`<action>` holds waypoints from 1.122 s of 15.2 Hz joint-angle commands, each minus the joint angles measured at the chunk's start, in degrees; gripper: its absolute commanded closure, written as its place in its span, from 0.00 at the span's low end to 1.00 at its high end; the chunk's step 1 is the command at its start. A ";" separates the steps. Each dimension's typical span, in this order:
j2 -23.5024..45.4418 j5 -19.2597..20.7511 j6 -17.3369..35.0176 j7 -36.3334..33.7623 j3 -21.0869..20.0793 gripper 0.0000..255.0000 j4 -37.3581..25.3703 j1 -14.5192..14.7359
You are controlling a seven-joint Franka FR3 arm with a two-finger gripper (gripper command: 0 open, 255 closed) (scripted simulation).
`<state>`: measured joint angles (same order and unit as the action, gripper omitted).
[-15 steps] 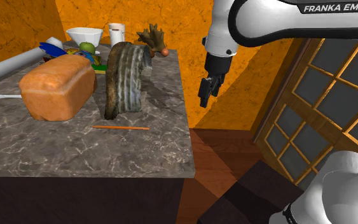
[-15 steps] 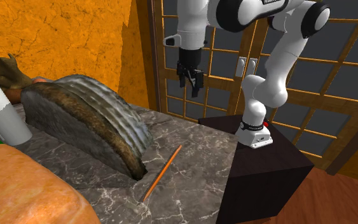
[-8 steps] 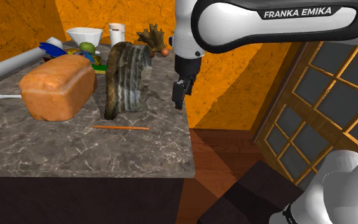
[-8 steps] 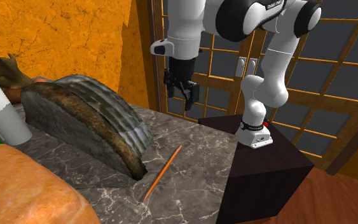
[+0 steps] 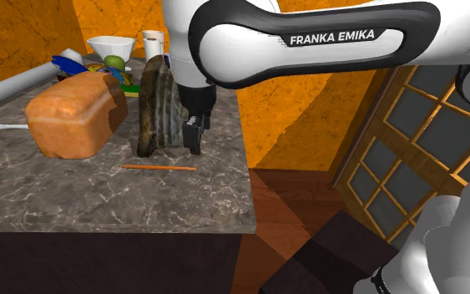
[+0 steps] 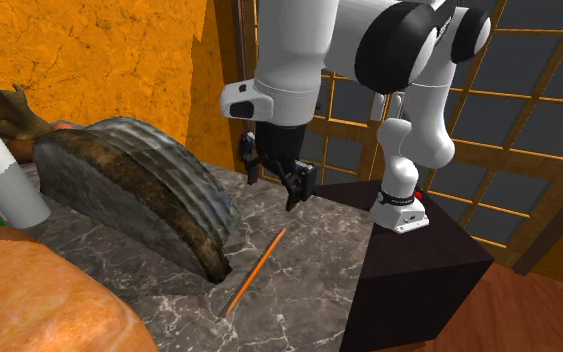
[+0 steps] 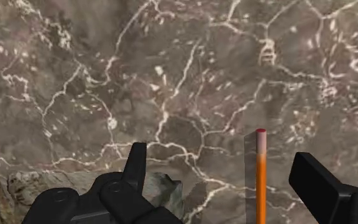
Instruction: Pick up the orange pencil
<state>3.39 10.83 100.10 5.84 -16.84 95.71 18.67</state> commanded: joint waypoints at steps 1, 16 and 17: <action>3.77 2.41 -0.60 0.37 -1.32 0.00 -4.08 1.60; 10.71 7.75 3.76 0.15 -3.28 1.00 -5.72 5.16; 10.70 7.75 3.78 0.14 -3.28 1.00 -5.69 5.15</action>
<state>14.14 18.59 103.78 5.99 -20.12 89.88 23.85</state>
